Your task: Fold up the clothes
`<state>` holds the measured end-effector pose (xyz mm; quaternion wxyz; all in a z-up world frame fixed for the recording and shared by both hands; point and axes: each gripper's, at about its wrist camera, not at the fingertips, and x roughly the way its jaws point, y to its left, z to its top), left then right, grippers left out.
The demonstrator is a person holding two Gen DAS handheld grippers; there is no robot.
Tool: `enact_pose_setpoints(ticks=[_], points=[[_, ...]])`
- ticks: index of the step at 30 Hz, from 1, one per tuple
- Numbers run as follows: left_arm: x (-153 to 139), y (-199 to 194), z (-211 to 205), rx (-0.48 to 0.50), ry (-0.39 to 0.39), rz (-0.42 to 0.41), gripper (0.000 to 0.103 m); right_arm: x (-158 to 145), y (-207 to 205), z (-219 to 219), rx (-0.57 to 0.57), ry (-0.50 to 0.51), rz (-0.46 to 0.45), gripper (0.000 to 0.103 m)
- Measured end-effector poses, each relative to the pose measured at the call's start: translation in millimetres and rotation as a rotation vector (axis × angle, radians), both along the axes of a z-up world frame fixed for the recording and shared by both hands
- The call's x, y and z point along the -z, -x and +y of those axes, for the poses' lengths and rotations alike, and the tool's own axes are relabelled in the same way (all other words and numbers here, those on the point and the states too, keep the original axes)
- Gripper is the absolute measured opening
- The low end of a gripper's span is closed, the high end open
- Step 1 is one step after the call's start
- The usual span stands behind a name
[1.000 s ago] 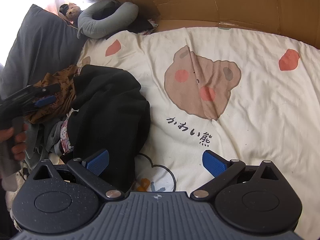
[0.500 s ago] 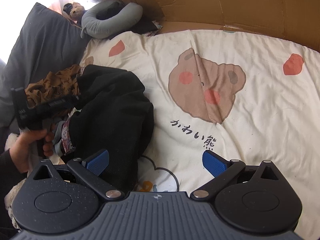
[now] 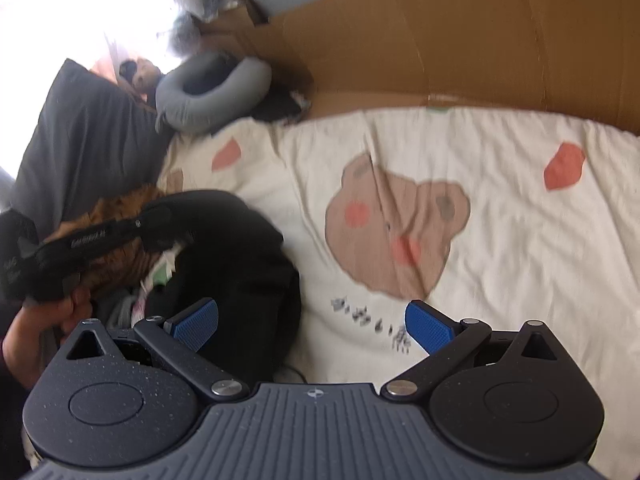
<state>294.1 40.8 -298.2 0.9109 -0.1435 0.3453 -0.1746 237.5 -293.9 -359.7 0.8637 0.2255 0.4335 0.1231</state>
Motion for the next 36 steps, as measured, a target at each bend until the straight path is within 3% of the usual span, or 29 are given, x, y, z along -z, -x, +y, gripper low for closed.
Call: enact_pose_setpoints(ticks=[13, 20, 25, 30, 31, 36], points=[[14, 20, -66, 0.099, 0.137, 0.057, 0.002, -40, -40, -4, -0.012, -0.094, -0.061, 0.103], [26, 35, -94, 0.215, 0.158, 0.086, 0.002, -36, -46, 1, -0.039, -0.169, 0.002, 0.103], [34, 48, -110, 0.304, 0.171, 0.101, 0.002, -20, -46, 11, -0.068, -0.083, 0.055, 0.103], [43, 59, -117, 0.366, 0.169, 0.123, 0.002, 10, -45, 7, -0.079, -0.052, 0.179, 0.102], [44, 61, -118, 0.377, 0.170, 0.127, 0.002, 16, -45, 6, -0.079, -0.055, 0.205, 0.097], [44, 68, -128, 0.440, 0.162, 0.125, 0.002, 43, -39, 2, -0.115, -0.129, 0.321, 0.047]])
